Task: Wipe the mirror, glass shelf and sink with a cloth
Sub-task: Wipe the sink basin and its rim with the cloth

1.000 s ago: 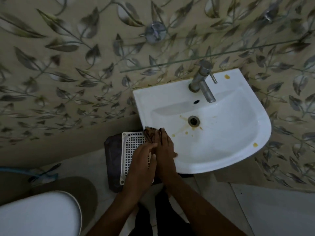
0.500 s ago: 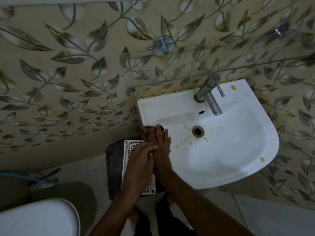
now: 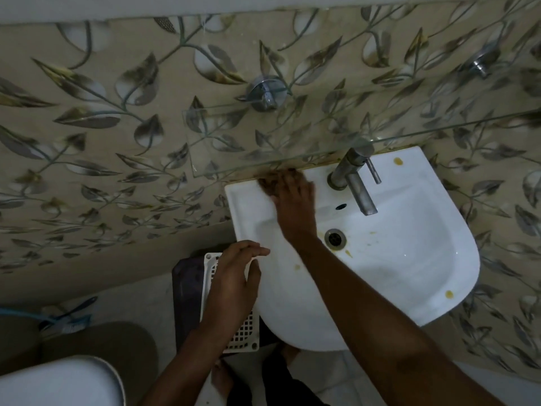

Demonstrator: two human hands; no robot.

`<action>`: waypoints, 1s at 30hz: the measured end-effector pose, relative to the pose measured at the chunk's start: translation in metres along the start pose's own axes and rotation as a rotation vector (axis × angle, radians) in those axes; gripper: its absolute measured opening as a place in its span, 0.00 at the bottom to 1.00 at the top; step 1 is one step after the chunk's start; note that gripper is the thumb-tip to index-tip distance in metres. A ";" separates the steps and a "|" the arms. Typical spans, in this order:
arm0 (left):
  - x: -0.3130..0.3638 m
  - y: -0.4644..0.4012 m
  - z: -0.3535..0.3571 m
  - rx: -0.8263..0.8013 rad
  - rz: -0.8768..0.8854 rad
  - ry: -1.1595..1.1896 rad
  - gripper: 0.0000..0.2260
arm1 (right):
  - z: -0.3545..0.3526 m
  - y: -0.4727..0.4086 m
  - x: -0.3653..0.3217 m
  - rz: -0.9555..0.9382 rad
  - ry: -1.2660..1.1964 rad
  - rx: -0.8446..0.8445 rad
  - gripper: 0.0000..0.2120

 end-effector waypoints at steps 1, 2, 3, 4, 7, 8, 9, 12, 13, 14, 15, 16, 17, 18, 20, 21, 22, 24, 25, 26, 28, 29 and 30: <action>0.000 -0.003 0.001 0.006 -0.009 0.001 0.12 | -0.003 -0.002 0.015 0.072 -0.013 0.019 0.22; 0.000 -0.004 0.001 0.012 -0.024 0.012 0.12 | -0.005 -0.004 0.028 0.142 -0.028 0.029 0.22; 0.000 -0.005 0.001 0.021 -0.044 0.025 0.12 | -0.007 -0.005 0.035 0.202 -0.039 0.031 0.23; -0.001 -0.005 0.001 0.031 -0.061 0.036 0.13 | -0.008 -0.007 0.036 0.248 -0.051 0.034 0.24; -0.004 0.002 0.001 0.054 -0.103 0.054 0.18 | -0.008 -0.004 0.009 0.249 -0.102 0.026 0.25; -0.004 0.004 0.002 0.054 -0.115 0.056 0.20 | -0.005 0.000 -0.006 0.187 -0.107 0.020 0.23; -0.003 0.005 0.002 0.051 -0.131 0.056 0.21 | -0.001 0.006 -0.021 0.101 -0.104 -0.004 0.22; 0.003 0.007 0.002 0.080 -0.117 0.050 0.20 | 0.019 0.034 -0.075 -0.163 -0.051 -0.089 0.24; 0.006 0.008 0.001 0.098 -0.093 0.049 0.18 | 0.021 0.043 -0.088 -0.178 -0.083 -0.107 0.25; 0.008 0.009 -0.001 0.112 -0.072 0.050 0.16 | 0.023 0.050 -0.096 -0.165 -0.136 -0.122 0.27; 0.009 0.011 -0.001 0.123 -0.058 0.039 0.15 | 0.023 0.057 -0.099 -0.152 -0.191 -0.140 0.27; 0.009 0.013 -0.001 0.129 -0.047 0.025 0.15 | 0.024 0.067 -0.097 -0.151 -0.226 -0.158 0.28; 0.007 0.014 0.000 0.131 -0.047 0.015 0.15 | 0.025 0.079 -0.093 -0.157 -0.263 -0.177 0.28; 0.006 0.016 0.002 0.125 -0.061 0.022 0.17 | 0.027 0.095 -0.087 -0.162 -0.305 -0.192 0.28; 0.002 0.016 0.009 0.093 -0.075 0.020 0.19 | 0.025 0.132 -0.071 -0.164 -0.486 -0.231 0.28; -0.001 0.017 0.013 0.078 -0.059 0.000 0.19 | 0.023 0.152 -0.062 -0.159 -0.580 -0.256 0.27; -0.004 0.018 0.017 0.060 -0.043 -0.025 0.20 | 0.023 0.170 -0.048 -0.151 -0.639 -0.299 0.25; -0.009 0.019 0.024 0.010 -0.015 -0.073 0.17 | 0.026 0.197 -0.008 -0.120 -0.604 -0.435 0.24; -0.010 0.019 0.026 -0.014 0.000 -0.083 0.15 | 0.027 0.206 0.013 -0.100 -0.516 -0.523 0.25; -0.011 0.019 0.028 -0.034 0.011 -0.083 0.14 | 0.029 0.211 0.032 -0.079 -0.415 -0.605 0.27; -0.012 0.019 0.031 -0.072 0.014 -0.087 0.14 | 0.039 0.210 0.052 -0.021 -0.243 -0.725 0.31; -0.011 0.018 0.032 -0.089 0.015 -0.087 0.14 | 0.041 0.203 0.051 0.039 -0.224 -0.763 0.31; -0.010 0.017 0.034 -0.113 0.018 -0.089 0.13 | 0.047 0.194 0.043 0.104 -0.238 -0.789 0.30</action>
Point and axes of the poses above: each hand's wrist, its own y-axis away from the middle knuckle, its own z-axis out of the palm, x = y × z, the point moved 1 cm from there along -y, towards the middle knuckle, and after that the axes turned 13 degrees about -x, right-handed, at the moved point
